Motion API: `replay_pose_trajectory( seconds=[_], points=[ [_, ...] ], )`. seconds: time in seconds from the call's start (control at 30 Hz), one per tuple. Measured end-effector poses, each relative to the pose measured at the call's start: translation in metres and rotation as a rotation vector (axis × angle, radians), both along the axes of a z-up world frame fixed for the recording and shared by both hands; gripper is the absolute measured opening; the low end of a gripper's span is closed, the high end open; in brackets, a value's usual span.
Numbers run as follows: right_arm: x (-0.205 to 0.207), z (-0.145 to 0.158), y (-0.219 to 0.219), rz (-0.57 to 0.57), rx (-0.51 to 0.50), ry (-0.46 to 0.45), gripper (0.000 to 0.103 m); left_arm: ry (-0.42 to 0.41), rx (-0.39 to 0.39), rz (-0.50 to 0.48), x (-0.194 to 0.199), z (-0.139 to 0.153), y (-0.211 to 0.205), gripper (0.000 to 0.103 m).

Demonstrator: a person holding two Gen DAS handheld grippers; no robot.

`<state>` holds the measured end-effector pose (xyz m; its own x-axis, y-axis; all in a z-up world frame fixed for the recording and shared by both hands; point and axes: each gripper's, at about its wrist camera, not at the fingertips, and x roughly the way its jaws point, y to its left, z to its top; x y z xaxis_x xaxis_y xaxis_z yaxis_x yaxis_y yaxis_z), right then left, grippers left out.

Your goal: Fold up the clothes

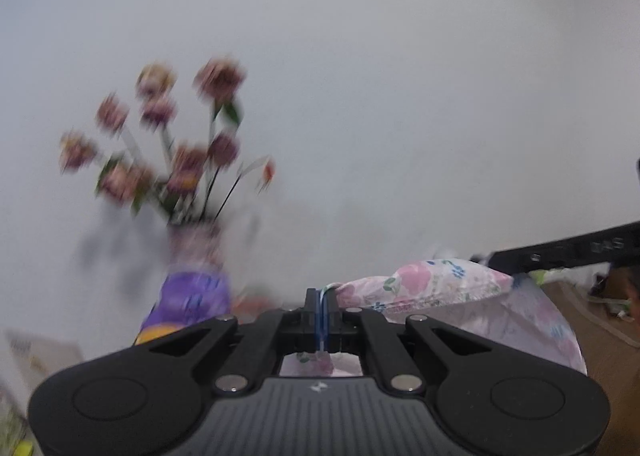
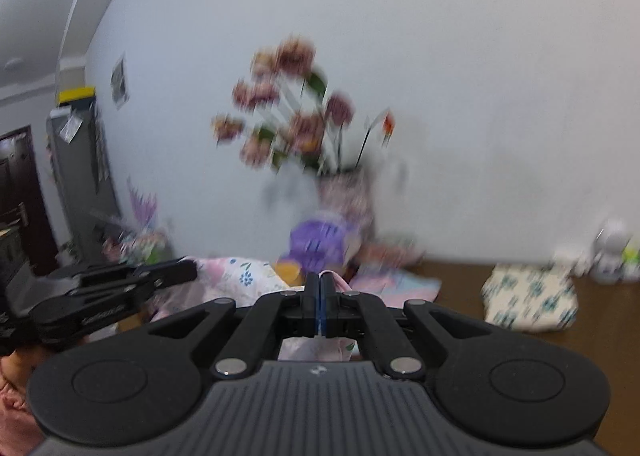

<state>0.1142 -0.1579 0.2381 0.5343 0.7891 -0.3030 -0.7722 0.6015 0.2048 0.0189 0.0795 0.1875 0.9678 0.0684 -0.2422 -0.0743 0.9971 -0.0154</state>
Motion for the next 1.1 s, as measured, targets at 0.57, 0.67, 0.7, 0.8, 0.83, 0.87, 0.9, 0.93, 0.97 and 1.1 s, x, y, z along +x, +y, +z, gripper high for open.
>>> replay_pose_trajectory(
  seconds=[0.57, 0.67, 0.7, 0.8, 0.83, 0.87, 0.9, 0.93, 0.97, 1.1],
  points=[
    [0.01, -0.151, -0.063, -0.103, -0.171, 0.343, 0.051, 0.068, -0.042, 0.236, -0.066, -0.087, 0.048, 0.08],
    [0.004, -0.17, -0.083, -0.089, -0.115, 0.407, 0.056, -0.055, -0.003, 0.17, -0.096, -0.068, 0.019, 0.09],
    [0.003, -0.174, -0.088, -0.076, -0.098, 0.423, 0.057, -0.055, 0.004, 0.114, -0.1, -0.064, 0.01, 0.092],
    [0.004, -0.183, -0.082, -0.048, -0.091, 0.443, 0.062, 0.054, -0.006, -0.107, -0.089, -0.065, -0.013, 0.093],
    [0.005, -0.186, -0.078, -0.04, -0.092, 0.448, 0.062, 0.103, -0.015, -0.169, -0.081, -0.07, -0.022, 0.093],
    [0.007, -0.188, -0.072, -0.031, -0.093, 0.453, 0.062, 0.15, -0.019, -0.208, -0.072, -0.075, -0.031, 0.093],
    [0.009, -0.19, -0.067, -0.023, -0.094, 0.458, 0.062, 0.194, -0.019, -0.229, -0.063, -0.083, -0.039, 0.093],
    [0.009, -0.193, -0.061, -0.015, -0.094, 0.459, 0.062, 0.238, -0.017, -0.245, -0.052, -0.091, -0.046, 0.093],
    [0.01, -0.193, -0.056, -0.01, -0.093, 0.455, 0.061, 0.264, -0.011, -0.246, -0.043, -0.097, -0.051, 0.092],
    [0.008, -0.193, -0.043, 0.018, -0.093, 0.434, 0.023, 0.343, 0.021, -0.226, -0.008, -0.116, -0.066, 0.092]
  ],
)
